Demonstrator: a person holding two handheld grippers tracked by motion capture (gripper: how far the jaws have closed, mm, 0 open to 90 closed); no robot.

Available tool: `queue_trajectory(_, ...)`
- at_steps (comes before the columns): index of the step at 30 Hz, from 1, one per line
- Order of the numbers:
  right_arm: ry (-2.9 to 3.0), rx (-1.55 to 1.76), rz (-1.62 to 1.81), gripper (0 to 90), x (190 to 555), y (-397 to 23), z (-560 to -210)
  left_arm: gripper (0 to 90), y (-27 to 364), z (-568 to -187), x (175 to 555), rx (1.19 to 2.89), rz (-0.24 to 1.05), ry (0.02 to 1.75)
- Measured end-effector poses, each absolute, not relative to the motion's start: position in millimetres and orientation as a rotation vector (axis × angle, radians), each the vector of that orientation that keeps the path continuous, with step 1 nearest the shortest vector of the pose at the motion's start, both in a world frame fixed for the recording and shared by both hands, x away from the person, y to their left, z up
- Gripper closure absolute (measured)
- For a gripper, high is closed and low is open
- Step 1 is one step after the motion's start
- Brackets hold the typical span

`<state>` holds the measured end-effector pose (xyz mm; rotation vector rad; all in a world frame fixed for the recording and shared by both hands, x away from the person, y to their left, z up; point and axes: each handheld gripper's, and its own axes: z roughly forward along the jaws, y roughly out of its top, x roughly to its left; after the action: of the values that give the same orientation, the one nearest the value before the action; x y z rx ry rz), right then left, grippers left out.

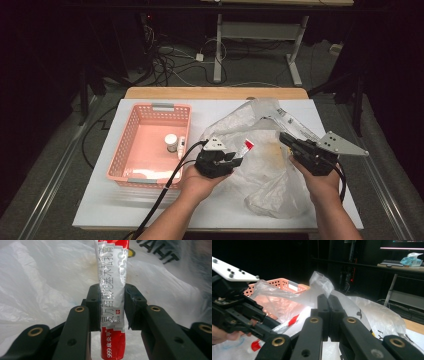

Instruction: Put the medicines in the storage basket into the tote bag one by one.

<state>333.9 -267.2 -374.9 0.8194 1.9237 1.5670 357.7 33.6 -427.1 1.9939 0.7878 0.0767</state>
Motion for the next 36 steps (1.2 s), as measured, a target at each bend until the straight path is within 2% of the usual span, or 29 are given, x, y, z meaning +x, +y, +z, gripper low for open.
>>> queue_trajectory(10, 1.923, 0.807, 1.566, 90.0, 331, -266, -373, 67.3, 24, -429, 374, 2.011, 0.123, 0.807)
queue_trajectory(16, 1.927, 0.809, 1.567, 90.0, 333, -264, -375, 67.2, 10, -433, 371, 2.032, 0.154, 0.781)
queue_trajectory(36, 1.949, 0.823, 1.577, 90.0, 338, -261, -382, 66.9, -42, -466, 387, 2.120, 0.210, 0.770)
